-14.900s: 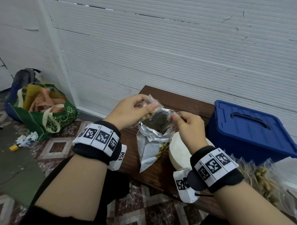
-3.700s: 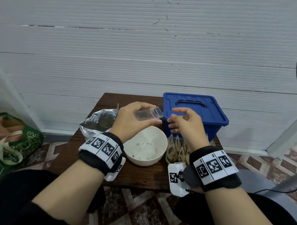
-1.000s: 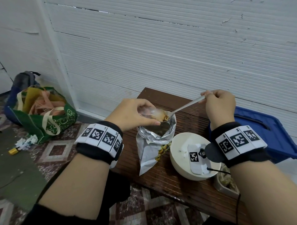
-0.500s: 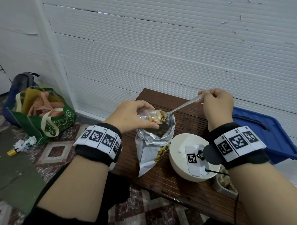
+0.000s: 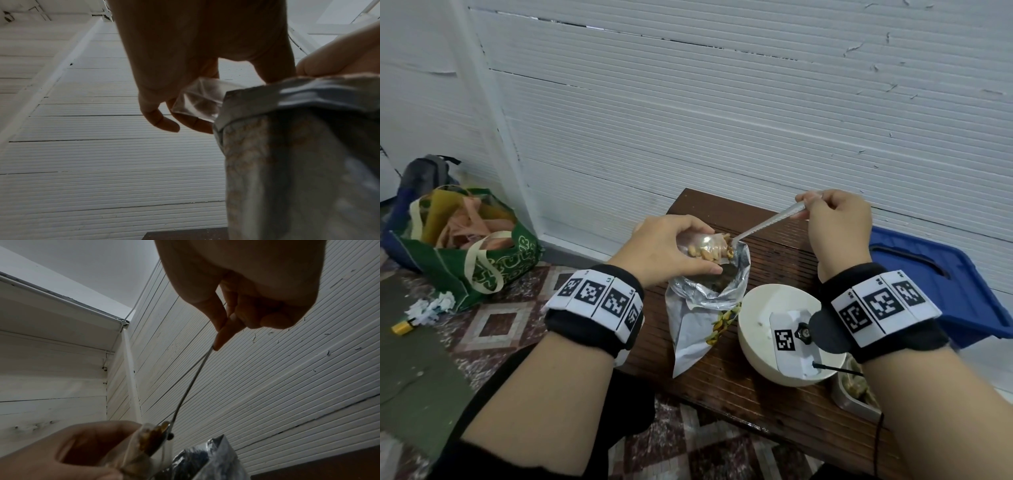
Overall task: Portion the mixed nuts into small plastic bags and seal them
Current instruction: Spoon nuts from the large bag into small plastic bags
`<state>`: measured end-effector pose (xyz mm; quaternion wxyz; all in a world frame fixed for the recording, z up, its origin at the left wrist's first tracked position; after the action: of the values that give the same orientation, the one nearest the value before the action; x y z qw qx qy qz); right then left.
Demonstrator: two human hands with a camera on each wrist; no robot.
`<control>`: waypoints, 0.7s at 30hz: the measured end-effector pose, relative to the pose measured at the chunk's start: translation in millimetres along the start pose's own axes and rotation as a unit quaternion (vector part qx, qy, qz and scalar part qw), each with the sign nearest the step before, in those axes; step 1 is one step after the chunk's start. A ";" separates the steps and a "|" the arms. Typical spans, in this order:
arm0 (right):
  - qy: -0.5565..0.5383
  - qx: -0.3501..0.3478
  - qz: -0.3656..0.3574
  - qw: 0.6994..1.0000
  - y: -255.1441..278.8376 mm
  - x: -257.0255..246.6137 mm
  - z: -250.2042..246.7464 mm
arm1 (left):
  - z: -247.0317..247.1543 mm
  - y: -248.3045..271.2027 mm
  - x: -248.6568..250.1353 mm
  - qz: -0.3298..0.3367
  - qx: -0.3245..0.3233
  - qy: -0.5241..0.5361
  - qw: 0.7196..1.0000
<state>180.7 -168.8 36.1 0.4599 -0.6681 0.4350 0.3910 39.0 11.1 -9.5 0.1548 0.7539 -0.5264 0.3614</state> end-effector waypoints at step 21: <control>-0.168 0.105 -0.154 0.968 8.5 -37.1 -34.2 | -31.3 4.7 -7.6 -0.008 0.090 0.090 0.992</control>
<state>165.2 -194.9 77.2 0.6488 -0.5996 0.2824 0.3738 21.4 33.6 6.0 0.1359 0.7334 -0.4693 0.4728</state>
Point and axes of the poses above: each hand's wrist, its own y-axis away from the middle knuckle, its own z-axis out of the palm, x = y × z, the point moved 9 cm from there along -y, towards the middle knuckle, and after that the axes turned 2 degrees about -y, right-handed, at the moved point
